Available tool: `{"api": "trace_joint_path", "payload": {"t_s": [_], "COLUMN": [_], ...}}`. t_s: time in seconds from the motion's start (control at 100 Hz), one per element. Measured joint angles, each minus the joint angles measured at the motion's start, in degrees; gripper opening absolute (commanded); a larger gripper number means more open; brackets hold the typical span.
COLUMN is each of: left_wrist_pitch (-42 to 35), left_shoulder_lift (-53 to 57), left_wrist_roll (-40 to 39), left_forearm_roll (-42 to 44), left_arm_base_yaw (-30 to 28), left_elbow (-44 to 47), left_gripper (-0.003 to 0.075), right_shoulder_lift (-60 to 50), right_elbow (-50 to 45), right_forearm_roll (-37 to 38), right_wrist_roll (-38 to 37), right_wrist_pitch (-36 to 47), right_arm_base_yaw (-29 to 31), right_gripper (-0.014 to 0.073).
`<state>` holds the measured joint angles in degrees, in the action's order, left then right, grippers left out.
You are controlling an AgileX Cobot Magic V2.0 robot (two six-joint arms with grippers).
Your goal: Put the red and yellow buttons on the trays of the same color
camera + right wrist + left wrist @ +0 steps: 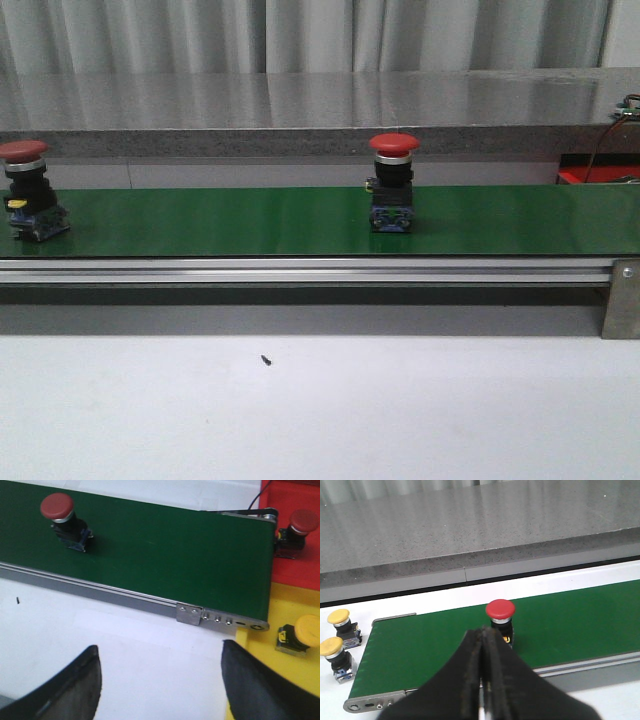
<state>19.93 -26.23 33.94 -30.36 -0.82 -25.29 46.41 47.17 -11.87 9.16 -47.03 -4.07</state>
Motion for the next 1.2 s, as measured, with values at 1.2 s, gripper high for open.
{"api": "trace_joint_path", "payload": {"t_s": [1.2], "left_wrist_pitch": [-0.1], "left_shoulder_lift": [0.0], "left_wrist_roll": [0.0], "left_forearm_roll": [0.0], "left_arm_base_yaw": [0.0], "left_elbow": [0.0], "left_gripper": [-0.0012], "right_shoulder_lift": [52.4], "right_elbow": [34.3], "right_forearm_roll": [-3.6], "right_wrist_roll": [5.3], "right_wrist_pitch": [-2.9], "right_arm_base_yaw": [-11.9], "right_gripper": [0.0517]}}
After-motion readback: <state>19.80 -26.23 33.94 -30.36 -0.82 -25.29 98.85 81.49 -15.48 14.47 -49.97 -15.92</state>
